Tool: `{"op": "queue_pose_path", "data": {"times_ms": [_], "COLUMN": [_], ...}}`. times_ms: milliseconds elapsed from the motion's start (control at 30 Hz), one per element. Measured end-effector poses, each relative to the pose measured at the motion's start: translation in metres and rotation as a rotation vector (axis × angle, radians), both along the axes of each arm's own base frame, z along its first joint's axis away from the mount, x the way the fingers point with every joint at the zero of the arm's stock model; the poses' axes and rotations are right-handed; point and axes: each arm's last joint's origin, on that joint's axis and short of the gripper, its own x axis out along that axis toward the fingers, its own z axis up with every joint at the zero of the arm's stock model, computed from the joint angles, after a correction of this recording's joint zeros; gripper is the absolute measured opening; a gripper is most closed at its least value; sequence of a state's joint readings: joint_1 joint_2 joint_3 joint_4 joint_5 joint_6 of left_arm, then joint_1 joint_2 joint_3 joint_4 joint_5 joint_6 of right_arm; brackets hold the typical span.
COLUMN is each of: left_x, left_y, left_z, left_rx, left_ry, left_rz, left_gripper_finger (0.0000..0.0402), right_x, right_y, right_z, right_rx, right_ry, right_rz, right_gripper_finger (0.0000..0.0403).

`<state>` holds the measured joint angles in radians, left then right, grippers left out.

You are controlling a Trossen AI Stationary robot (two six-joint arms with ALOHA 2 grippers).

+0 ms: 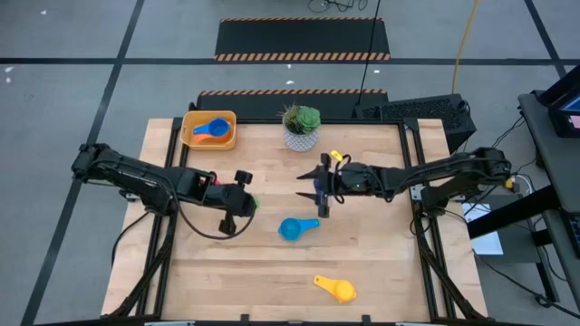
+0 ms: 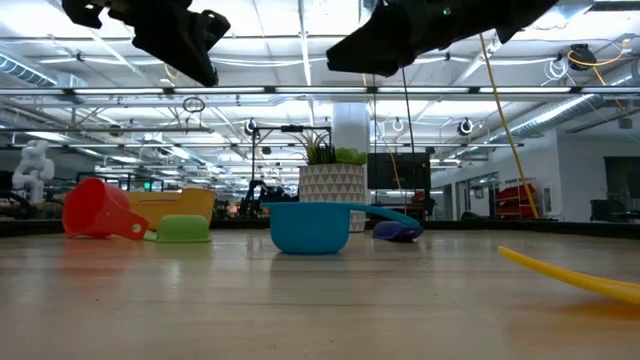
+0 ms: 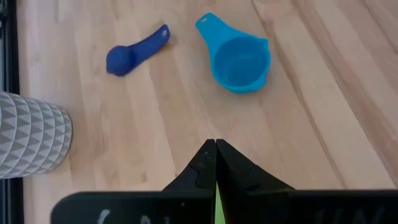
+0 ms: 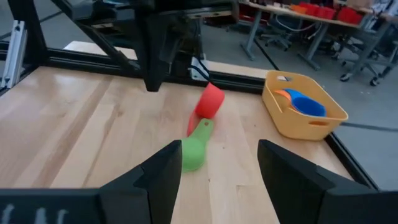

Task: Nest measuring cups in basket
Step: Stack the dark orange measuring cup on top of the dark blue measuring cup in the yellow bin

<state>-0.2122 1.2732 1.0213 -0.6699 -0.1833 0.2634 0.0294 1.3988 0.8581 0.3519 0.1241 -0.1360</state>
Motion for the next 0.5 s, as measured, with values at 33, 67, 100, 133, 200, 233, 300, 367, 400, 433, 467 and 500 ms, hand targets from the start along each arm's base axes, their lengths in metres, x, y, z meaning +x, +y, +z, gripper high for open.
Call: {"op": "queue_pose_path", "data": {"times_ms": [33, 67, 100, 133, 200, 233, 300, 367, 400, 433, 467, 500], "left_x": [0.000, 0.000, -0.001, -0.002, -0.005, -0.006, -0.010, -0.015, -0.018, -0.021, -0.025, -0.028], "left_y": [0.000, 0.000, 0.000, 0.000, 0.001, 0.001, 0.002, 0.004, 0.005, 0.006, 0.007, 0.008], "left_z": [0.000, 0.000, -0.001, -0.002, -0.003, -0.004, -0.007, -0.009, -0.011, -0.012, -0.014, -0.015], "left_rx": [0.000, 0.001, 0.001, 0.002, -0.006, -0.011, -0.025, -0.038, -0.046, -0.049, -0.046, -0.042], "left_ry": [0.002, 0.005, 0.012, 0.025, 0.056, 0.076, 0.116, 0.162, 0.189, 0.222, 0.248, 0.267], "left_rz": [0.000, 0.001, 0.002, 0.004, 0.025, 0.039, 0.078, 0.160, 0.210, 0.258, 0.304, 0.348], "left_gripper_finger": [0.0002, 0.0002, 0.0002, 0.0002, 0.0002, 0.0002, 0.0002, 0.0002, 0.0004, 0.0007, 0.0011, 0.0016], "right_x": [0.002, 0.003, 0.004, 0.004, 0.005, 0.005, 0.005, 0.005, 0.005, 0.005, 0.005, 0.005], "right_y": [0.001, 0.001, 0.002, 0.002, 0.002, 0.002, 0.002, 0.002, 0.002, 0.002, 0.002, 0.002], "right_z": [-0.002, -0.002, -0.003, -0.004, -0.006, -0.006, -0.006, -0.007, -0.007, -0.007, -0.007, -0.007], "right_rx": [-0.003, -0.004, -0.005, -0.004, -0.002, 0.002, 0.009, 0.015, 0.018, 0.019, 0.022, 0.024], "right_ry": [-0.005, -0.013, -0.008, -0.005, 0.001, 0.005, 0.009, 0.009, 0.010, 0.009, 0.009, 0.010], "right_rz": [0.003, 0.005, 0.007, 0.008, 0.008, 0.007, 0.005, 0.003, 0.003, 0.002, 0.001, 0.000], "right_gripper_finger": [0.0203, 0.0203, 0.0203, 0.0203, 0.0203, 0.0203, 0.0203, 0.0203, 0.0203, 0.0203, 0.0203, 0.0203]}}
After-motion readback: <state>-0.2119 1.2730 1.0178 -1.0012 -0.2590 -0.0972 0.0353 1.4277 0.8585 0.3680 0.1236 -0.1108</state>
